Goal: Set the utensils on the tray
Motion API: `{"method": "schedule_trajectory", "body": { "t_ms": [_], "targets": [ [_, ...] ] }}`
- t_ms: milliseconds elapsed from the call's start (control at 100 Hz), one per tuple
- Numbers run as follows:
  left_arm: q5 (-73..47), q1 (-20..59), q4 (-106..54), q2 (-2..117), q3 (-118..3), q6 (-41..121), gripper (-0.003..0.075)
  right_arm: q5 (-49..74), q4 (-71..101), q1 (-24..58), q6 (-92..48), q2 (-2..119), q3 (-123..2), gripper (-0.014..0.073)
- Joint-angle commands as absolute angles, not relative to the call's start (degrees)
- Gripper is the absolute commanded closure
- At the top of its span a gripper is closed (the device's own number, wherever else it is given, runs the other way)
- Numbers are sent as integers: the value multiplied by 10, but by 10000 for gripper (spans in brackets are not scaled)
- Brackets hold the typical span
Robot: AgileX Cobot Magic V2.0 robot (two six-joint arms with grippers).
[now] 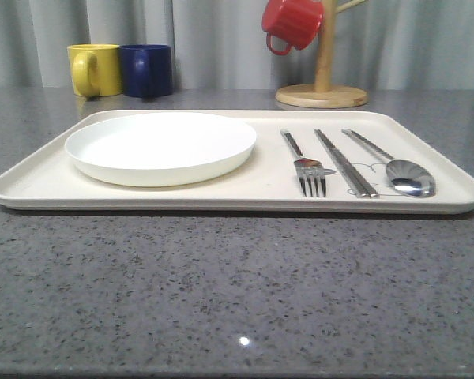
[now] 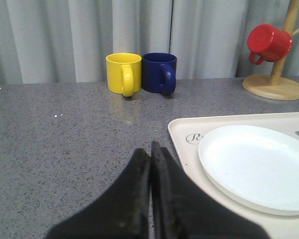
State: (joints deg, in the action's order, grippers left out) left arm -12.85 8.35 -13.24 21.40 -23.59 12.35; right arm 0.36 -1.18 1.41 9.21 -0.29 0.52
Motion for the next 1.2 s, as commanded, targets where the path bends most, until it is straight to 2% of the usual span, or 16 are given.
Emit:
{"method": "schedule_trajectory", "body": {
  "t_ms": [0,1190],
  "targets": [
    [-84,82,-137,217,-251,116,738,-53,-10,11,87,-19,6,662],
    [-84,82,-137,217,-251,116,738,-47,-10,11,87,-19,6,662]
  ]
}}
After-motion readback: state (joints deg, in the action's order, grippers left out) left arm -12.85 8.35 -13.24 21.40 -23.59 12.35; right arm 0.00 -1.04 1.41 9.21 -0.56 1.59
